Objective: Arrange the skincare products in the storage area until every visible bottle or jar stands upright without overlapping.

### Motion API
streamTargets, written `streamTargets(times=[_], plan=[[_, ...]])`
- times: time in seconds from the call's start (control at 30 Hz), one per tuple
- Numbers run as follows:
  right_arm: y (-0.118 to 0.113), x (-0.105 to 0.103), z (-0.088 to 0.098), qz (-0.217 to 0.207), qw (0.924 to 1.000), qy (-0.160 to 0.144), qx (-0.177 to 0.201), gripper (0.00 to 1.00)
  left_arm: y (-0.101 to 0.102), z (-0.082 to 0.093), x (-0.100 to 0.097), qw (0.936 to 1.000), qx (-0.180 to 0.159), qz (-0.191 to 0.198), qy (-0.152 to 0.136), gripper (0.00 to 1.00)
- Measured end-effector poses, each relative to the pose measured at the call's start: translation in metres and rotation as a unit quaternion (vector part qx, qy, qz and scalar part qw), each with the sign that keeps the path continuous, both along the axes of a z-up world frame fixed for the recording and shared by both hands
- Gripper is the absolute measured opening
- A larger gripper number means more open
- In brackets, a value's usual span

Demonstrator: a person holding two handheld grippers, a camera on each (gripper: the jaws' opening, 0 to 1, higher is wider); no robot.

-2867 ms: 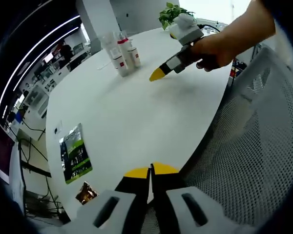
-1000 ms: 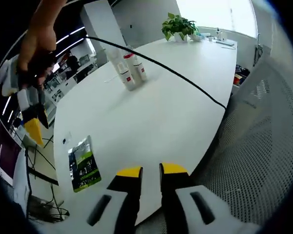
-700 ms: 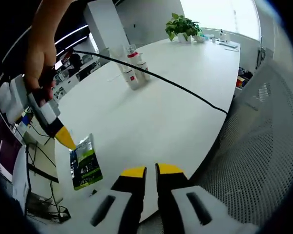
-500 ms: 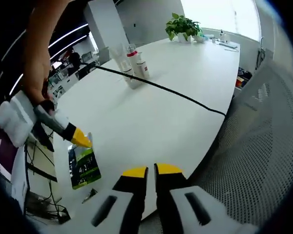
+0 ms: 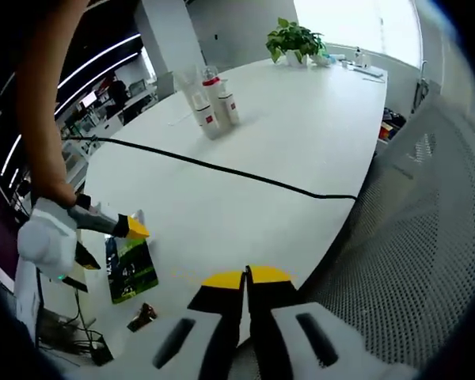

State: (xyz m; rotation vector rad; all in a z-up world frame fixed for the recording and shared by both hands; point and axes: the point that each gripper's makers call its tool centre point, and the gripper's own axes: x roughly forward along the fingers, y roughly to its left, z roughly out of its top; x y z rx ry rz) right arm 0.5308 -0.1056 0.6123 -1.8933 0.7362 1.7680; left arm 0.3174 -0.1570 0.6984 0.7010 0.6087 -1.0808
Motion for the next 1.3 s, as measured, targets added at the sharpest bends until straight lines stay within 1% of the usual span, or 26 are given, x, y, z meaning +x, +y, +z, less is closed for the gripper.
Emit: streamTargets(times=[0.07,0.1,0.13,0.17,0.2,0.27,0.3,0.33,0.47,0.6,0.67,0.7,0.8,0.83,0.87,0.9,0.93,0.97,1.0,1.03,1.1,1.13,1.2,1.23,1.3], plan=[[-0.003,0.001,-0.004,0.015,0.9998,-0.001,-0.010,0.93,-0.001,0.001,0.000,1.0000,-0.002,-0.002,-0.001,0.02],[-0.001,0.006,-0.003,0.022,0.9996,-0.014,-0.003,0.92,-0.001,0.001,-0.001,1.0000,-0.003,-0.002,-0.001,0.02],[0.001,0.008,-0.002,0.023,0.9996,-0.016,0.001,0.89,-0.001,0.001,-0.001,1.0000,-0.002,-0.002,0.000,0.02],[0.003,0.009,-0.001,0.016,0.9997,-0.017,0.005,0.88,-0.001,0.000,-0.001,1.0000,-0.002,-0.002,0.001,0.02],[0.003,0.009,-0.002,-0.010,0.9998,-0.014,0.006,0.88,-0.001,0.000,-0.002,1.0000,0.000,-0.004,0.001,0.02],[0.000,0.009,-0.001,-0.022,0.9996,-0.019,0.000,0.85,-0.001,-0.001,-0.003,1.0000,0.001,-0.005,0.003,0.02],[-0.001,0.008,0.000,-0.024,0.9995,-0.021,-0.001,0.83,-0.001,-0.001,-0.003,1.0000,0.002,-0.005,0.004,0.02],[-0.001,0.008,0.000,-0.028,0.9992,-0.028,0.002,0.76,-0.001,-0.001,-0.003,1.0000,0.002,-0.006,0.004,0.02],[-0.006,0.003,0.002,-0.027,0.9992,-0.031,0.004,0.67,0.000,-0.003,-0.003,0.9999,0.006,-0.006,0.006,0.02],[-0.014,-0.008,0.006,-0.025,0.9992,-0.029,0.011,0.55,0.001,-0.004,-0.003,0.9999,0.010,-0.005,0.008,0.02],[-0.019,-0.016,0.009,-0.026,0.9994,-0.023,0.009,0.37,0.001,-0.002,-0.002,1.0000,0.006,-0.004,0.005,0.02],[-0.020,-0.018,0.010,-0.025,0.9994,-0.021,0.008,0.31,0.001,-0.002,-0.002,1.0000,0.005,-0.004,0.004,0.02],[-0.029,-0.034,0.007,-0.031,0.9994,-0.009,0.009,0.19,0.001,-0.002,0.000,1.0000,0.006,-0.003,0.000,0.02],[-0.031,-0.037,0.007,-0.030,0.9994,-0.010,0.010,0.13,0.001,-0.001,0.000,1.0000,0.005,-0.002,-0.001,0.02],[-0.035,-0.041,0.007,-0.028,0.9995,-0.011,0.012,0.11,0.002,-0.001,0.001,1.0000,0.006,-0.001,-0.003,0.02],[-0.036,-0.043,0.007,-0.029,0.9993,-0.013,0.018,0.09,0.003,0.000,0.002,1.0000,0.007,-0.001,-0.006,0.02],[-0.037,-0.044,0.008,-0.034,0.9987,-0.020,0.032,0.08,0.003,0.000,0.003,1.0000,0.006,0.000,-0.007,0.02],[-0.040,-0.047,0.009,-0.043,0.9981,-0.022,0.037,0.08,0.002,0.000,0.003,1.0000,0.005,0.001,-0.007,0.02],[-0.040,-0.047,0.012,-0.056,0.9959,-0.034,0.062,0.07,0.002,0.001,0.003,1.0000,0.004,0.001,-0.008,0.02],[-0.042,-0.048,0.016,-0.055,0.9949,-0.044,0.072,0.07,0.002,0.002,0.004,0.9999,0.002,0.002,-0.011,0.02],[-0.044,-0.054,0.030,-0.066,0.9884,-0.067,0.119,0.07,0.001,0.009,0.007,0.9997,-0.011,0.005,-0.021,0.02],[-0.047,-0.057,0.037,-0.075,0.9850,-0.075,0.135,0.07,0.000,0.012,0.009,0.9993,-0.022,0.009,-0.028,0.02],[-0.061,-0.069,0.052,-0.089,0.9782,-0.100,0.159,0.07,-0.002,0.019,0.011,0.9985,-0.041,0.016,-0.031,0.03],[-0.068,-0.077,0.058,-0.085,0.9766,-0.108,0.165,0.07,-0.004,0.022,0.011,0.9980,-0.051,0.017,-0.032,0.03],[-0.088,-0.094,0.073,-0.102,0.9706,-0.129,0.176,0.07,-0.007,0.025,0.011,0.9975,-0.063,0.015,-0.030,0.04]])
